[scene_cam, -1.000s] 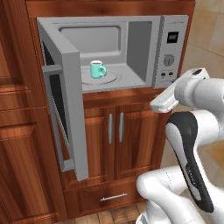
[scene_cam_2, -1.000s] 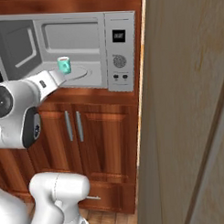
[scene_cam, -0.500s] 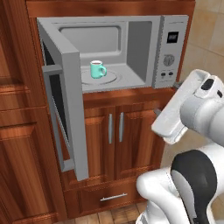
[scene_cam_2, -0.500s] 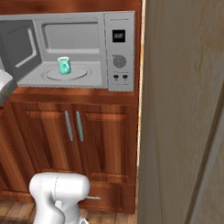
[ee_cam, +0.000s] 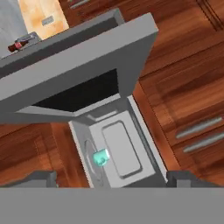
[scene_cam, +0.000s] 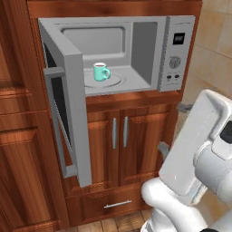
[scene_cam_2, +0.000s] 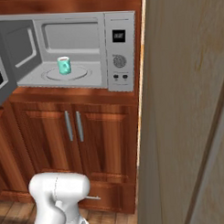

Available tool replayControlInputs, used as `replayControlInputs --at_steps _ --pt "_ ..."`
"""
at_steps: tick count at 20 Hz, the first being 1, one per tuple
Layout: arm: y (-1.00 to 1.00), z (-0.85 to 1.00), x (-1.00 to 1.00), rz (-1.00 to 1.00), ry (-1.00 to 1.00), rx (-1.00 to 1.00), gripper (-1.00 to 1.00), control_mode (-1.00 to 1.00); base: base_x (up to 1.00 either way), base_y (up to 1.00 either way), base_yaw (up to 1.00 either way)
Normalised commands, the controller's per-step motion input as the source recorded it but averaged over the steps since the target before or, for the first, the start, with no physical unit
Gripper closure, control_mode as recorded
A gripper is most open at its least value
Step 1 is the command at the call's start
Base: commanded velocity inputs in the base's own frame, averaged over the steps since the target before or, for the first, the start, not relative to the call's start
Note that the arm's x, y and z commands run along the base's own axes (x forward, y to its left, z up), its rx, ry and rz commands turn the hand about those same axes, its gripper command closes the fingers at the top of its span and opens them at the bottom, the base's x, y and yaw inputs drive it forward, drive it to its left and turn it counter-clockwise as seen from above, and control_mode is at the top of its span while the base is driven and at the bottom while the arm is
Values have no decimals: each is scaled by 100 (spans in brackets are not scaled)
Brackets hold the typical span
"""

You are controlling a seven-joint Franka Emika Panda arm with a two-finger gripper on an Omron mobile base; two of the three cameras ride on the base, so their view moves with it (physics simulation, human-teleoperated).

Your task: Place the microwavable item in the microwave. Then, close the microwave door and press the start button.

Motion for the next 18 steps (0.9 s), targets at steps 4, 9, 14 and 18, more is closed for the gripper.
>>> replayControlInputs --at_steps 4,9,14,18 --pt "100 -75 -20 4 -4 -34 -100 -100 0 0 0" --pt "100 -92 0 4 1 -34 -100 -100 0 0 0" --pt "100 -78 14 1 9 -31 -100 -100 0 0 0" --pt "100 -71 42 0 13 -30 -100 -100 0 0 0"
